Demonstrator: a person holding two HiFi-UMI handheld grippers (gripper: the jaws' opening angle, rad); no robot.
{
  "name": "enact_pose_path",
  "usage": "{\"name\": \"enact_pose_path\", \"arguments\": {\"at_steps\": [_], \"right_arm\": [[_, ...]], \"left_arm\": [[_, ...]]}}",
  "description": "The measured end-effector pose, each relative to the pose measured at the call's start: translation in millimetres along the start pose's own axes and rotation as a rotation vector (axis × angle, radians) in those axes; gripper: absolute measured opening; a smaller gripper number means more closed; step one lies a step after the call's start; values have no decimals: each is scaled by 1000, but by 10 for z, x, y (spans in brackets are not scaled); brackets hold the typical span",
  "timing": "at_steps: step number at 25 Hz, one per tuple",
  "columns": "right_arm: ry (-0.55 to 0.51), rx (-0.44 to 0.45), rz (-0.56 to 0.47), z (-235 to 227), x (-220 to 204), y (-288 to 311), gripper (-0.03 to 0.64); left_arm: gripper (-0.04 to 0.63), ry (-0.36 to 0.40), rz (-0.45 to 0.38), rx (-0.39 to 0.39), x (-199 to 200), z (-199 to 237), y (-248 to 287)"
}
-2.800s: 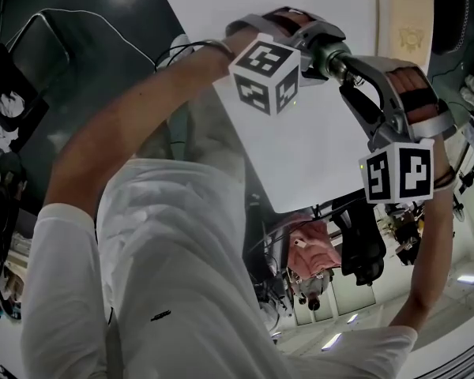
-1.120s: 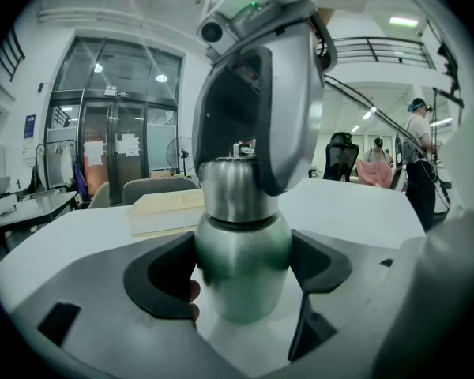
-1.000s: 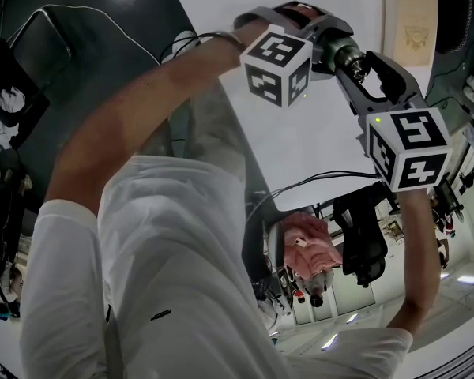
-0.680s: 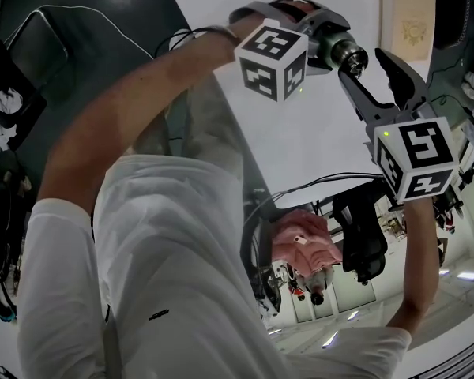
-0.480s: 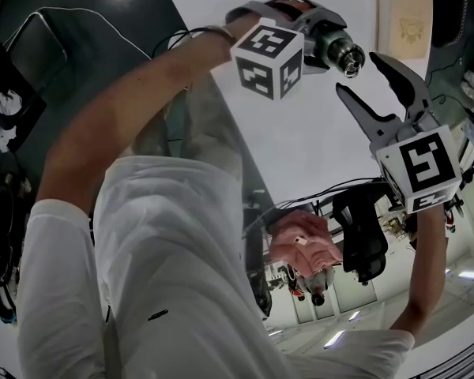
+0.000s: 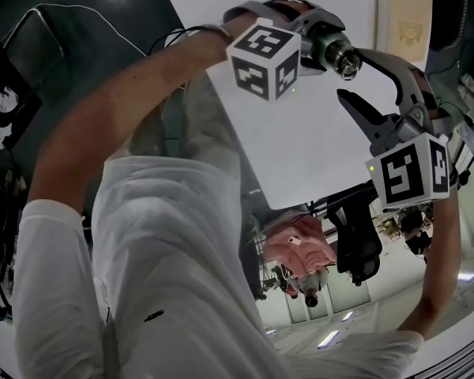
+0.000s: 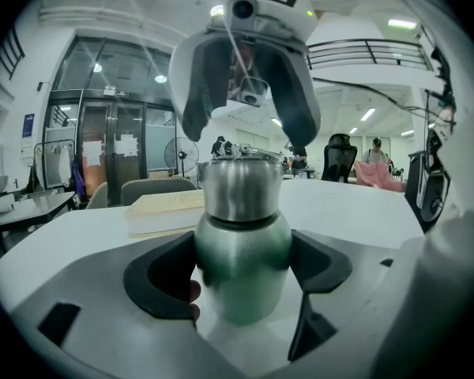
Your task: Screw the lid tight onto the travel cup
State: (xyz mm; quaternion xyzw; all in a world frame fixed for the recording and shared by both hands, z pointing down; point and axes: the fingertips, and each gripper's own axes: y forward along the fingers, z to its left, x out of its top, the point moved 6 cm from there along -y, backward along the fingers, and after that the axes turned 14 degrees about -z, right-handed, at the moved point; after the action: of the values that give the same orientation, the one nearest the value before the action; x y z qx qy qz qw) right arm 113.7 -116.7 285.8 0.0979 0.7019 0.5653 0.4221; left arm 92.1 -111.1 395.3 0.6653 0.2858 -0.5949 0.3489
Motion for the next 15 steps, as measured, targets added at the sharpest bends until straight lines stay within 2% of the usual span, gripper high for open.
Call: {"name": "enact_pose_path", "arguments": {"at_steps": [7,12,15], "right_arm": [[-278,129,101,-14,-124,107,255],[-341,192,122,-36,-136,191,242],[-345,189,120,-47,-133,191,241]], "left_arm": [[364,0,-2,-7,-10,0,17],[364,-2,-1,-9,-6,-1,16],[364,1,0,-7,-2,12,13]]}}
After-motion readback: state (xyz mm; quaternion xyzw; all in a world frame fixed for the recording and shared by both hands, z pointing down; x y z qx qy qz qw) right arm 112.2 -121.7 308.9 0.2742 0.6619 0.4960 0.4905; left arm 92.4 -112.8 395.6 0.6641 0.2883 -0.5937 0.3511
